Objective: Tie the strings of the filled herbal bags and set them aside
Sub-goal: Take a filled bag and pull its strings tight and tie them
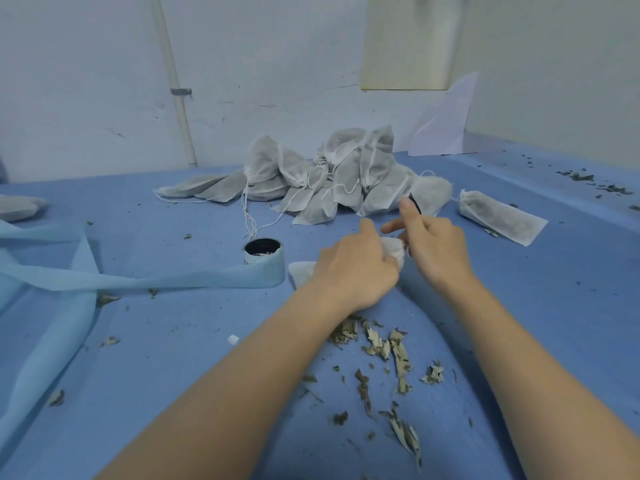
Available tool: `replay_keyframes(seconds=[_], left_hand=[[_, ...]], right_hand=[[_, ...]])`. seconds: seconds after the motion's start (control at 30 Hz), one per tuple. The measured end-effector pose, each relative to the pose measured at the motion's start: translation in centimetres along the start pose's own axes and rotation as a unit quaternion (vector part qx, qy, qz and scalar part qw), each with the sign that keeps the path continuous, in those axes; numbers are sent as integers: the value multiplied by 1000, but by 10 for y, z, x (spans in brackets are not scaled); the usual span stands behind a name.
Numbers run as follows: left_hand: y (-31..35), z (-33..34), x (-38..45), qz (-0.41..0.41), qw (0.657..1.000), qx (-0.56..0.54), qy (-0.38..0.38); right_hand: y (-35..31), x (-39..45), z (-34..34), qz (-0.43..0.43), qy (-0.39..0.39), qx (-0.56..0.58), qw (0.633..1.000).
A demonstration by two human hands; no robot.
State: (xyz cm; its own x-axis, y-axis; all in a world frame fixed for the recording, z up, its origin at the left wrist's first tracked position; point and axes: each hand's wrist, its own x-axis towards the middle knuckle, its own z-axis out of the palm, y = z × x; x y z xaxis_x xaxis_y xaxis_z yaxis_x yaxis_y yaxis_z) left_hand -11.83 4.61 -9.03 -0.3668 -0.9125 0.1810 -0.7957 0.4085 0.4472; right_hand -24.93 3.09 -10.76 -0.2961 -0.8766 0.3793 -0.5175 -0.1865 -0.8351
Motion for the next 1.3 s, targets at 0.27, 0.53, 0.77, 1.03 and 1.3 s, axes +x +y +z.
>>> replay_keyframes(seconds=[0.27, 0.53, 0.77, 1.03, 1.3], left_hand=[[-1, 0, -5, 16, 999, 21, -18], [-2, -6, -2, 64, 997, -35, 19], [-22, -10, -5, 32, 996, 0, 86], [-33, -5, -14, 53, 965, -194, 168], [-33, -1, -18, 11, 921, -329, 207]], right_hand=[[-10, -4, 8, 32, -18, 62, 997], [-12, -5, 6, -9, -32, 51, 998], [-18, -8, 6, 21, -27, -9, 999], [-34, -10, 5, 202, -121, 227, 945], [-37, -19, 10, 320, -194, 560, 739]])
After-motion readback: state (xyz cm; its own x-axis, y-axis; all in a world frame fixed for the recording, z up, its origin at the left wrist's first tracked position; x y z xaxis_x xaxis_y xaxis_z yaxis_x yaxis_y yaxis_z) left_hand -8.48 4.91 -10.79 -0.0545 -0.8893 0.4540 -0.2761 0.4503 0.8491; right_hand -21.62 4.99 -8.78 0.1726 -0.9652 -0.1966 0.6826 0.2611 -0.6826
